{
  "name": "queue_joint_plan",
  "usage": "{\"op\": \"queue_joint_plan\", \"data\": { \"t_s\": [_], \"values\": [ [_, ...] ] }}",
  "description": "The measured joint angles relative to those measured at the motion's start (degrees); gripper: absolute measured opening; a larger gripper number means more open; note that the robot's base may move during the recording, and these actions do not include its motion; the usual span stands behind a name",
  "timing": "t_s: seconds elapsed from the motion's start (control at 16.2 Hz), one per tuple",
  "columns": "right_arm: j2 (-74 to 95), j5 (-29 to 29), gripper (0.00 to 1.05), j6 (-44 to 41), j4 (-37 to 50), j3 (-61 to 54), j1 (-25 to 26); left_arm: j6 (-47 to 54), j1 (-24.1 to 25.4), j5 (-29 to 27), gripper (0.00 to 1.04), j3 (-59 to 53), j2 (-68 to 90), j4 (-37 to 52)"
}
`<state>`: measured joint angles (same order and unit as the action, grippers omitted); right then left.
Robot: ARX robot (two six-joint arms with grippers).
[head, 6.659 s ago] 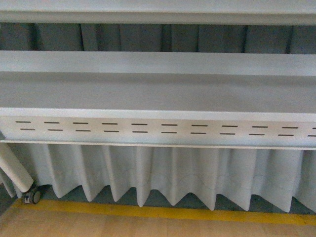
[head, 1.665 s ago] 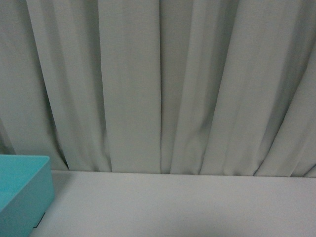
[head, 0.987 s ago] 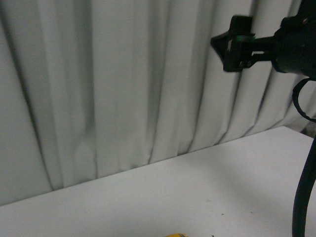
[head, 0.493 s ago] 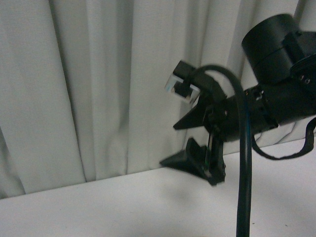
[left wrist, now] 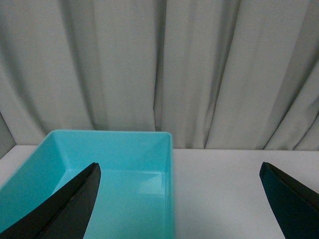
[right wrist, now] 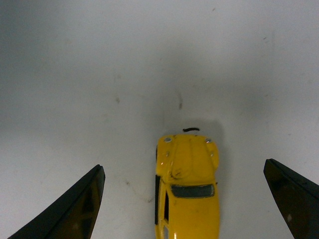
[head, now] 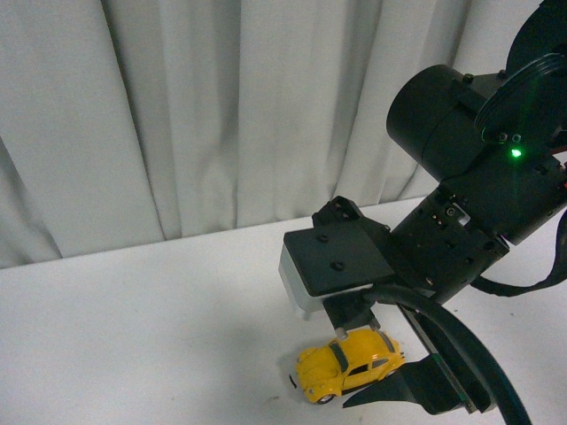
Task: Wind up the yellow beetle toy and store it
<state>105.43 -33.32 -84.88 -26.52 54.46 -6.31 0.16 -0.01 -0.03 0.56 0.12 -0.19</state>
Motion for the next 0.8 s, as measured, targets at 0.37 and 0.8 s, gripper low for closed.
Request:
{"op": "queue_joint_plan", "data": {
  "t_s": [0.37,0.8],
  "values": [
    [5.9,2.3,0.98,-5.9,-1.3,1.9,1.9,0.0,0.0,0.0,0.98,0.0,0.0,0.0],
    [8.3,5.1,0.98,-7.3,-3.4,3.1,4.1,0.0,0.0,0.0,0.98,0.0,0.0,0.0]
  ]
}}
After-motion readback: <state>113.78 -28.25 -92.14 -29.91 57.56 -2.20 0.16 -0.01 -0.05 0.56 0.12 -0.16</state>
